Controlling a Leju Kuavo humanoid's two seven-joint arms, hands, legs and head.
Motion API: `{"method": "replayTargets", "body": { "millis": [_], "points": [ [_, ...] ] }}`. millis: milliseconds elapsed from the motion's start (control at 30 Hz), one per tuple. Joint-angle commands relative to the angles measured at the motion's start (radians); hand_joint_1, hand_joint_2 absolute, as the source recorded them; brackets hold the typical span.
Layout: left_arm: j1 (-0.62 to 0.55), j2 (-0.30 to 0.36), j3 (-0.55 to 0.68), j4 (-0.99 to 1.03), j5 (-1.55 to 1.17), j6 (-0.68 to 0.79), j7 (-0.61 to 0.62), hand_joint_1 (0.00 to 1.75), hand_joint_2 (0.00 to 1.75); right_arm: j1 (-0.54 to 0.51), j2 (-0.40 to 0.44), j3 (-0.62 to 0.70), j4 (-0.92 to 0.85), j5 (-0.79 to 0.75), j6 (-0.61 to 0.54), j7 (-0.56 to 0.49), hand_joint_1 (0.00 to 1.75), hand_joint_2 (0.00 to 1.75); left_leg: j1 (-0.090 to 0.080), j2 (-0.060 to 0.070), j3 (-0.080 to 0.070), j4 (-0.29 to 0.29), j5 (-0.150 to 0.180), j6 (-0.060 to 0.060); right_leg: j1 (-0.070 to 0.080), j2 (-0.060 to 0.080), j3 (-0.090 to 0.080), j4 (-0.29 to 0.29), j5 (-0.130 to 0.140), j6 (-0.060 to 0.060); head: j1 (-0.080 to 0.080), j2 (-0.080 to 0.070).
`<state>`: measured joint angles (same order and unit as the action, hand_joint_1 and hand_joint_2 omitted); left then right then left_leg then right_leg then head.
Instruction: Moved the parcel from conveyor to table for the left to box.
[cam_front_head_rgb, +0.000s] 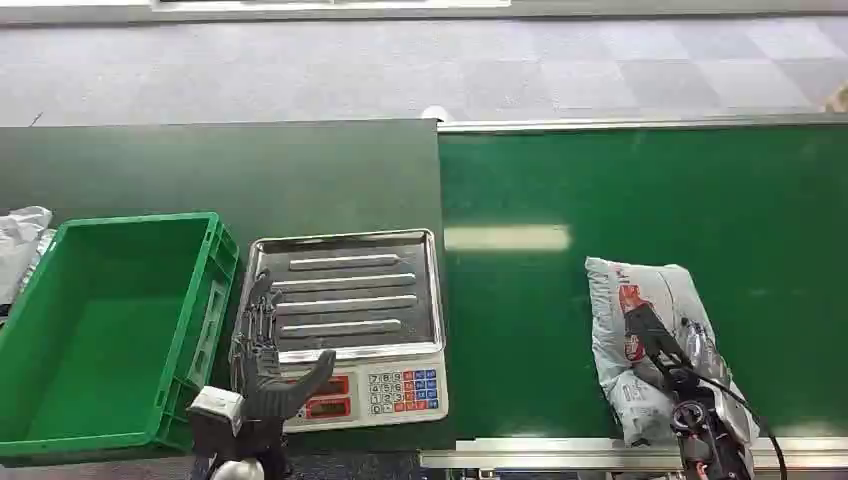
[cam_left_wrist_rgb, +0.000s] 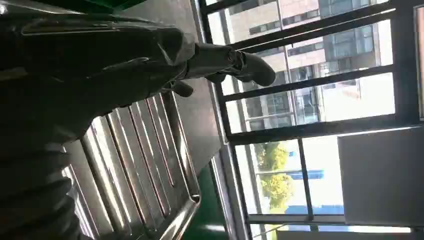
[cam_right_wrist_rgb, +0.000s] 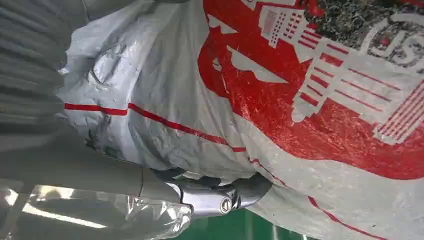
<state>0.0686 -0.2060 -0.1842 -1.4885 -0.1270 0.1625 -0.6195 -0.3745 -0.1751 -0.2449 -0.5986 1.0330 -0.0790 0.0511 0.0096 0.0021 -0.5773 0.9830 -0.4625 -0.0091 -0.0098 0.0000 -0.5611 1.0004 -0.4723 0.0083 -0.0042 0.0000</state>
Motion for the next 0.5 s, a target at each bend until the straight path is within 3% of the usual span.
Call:
{"method": "replayTargets", "body": {
  "millis": [33,67,100,200,500],
  "points": [
    [0.001,0.017,-0.016,0.016,0.006,0.000,0.007,0.00,1.75,-0.026,0.000,0.024,0.116,-0.001,0.014,0.005,0.00,1.75,0.000,0.000,0.001,-0.001,0.000,0.000,0.000,0.000,0.002,-0.002,0.001,0.000,0.000,0.000],
    [0.000,0.016,-0.015,0.019,0.007,0.005,0.009,0.00,1.75,-0.024,0.004,0.015,0.103,-0.009,0.007,-0.007,1.43,1.75,0.000,0.000,0.002,-0.001,0.000,0.000,0.000,0.000,0.002,-0.001,0.001,0.000,0.000,0.000],
    [0.003,0.017,-0.016,0.016,0.008,0.009,0.010,0.00,1.75,-0.024,0.012,0.003,0.089,-0.019,-0.003,-0.020,1.75,1.75,0.000,0.000,0.002,-0.002,0.001,0.000,0.000,0.000,0.002,-0.002,0.001,0.000,0.000,0.000],
    [0.025,0.017,-0.008,-0.006,0.012,0.027,0.010,0.00,1.75,-0.033,0.046,-0.021,0.012,-0.050,-0.074,-0.068,1.75,1.75,0.000,0.002,0.003,-0.001,0.000,0.000,0.000,0.002,0.002,-0.001,0.001,-0.001,0.000,0.000],
    [0.026,0.020,0.000,-0.009,0.014,0.046,0.006,0.00,1.75,-0.024,0.079,0.010,-0.131,-0.129,-0.063,-0.159,1.73,1.75,0.000,0.002,0.002,-0.001,0.000,0.000,0.000,0.003,0.001,0.000,0.001,-0.001,0.000,0.000]
  ]
}}
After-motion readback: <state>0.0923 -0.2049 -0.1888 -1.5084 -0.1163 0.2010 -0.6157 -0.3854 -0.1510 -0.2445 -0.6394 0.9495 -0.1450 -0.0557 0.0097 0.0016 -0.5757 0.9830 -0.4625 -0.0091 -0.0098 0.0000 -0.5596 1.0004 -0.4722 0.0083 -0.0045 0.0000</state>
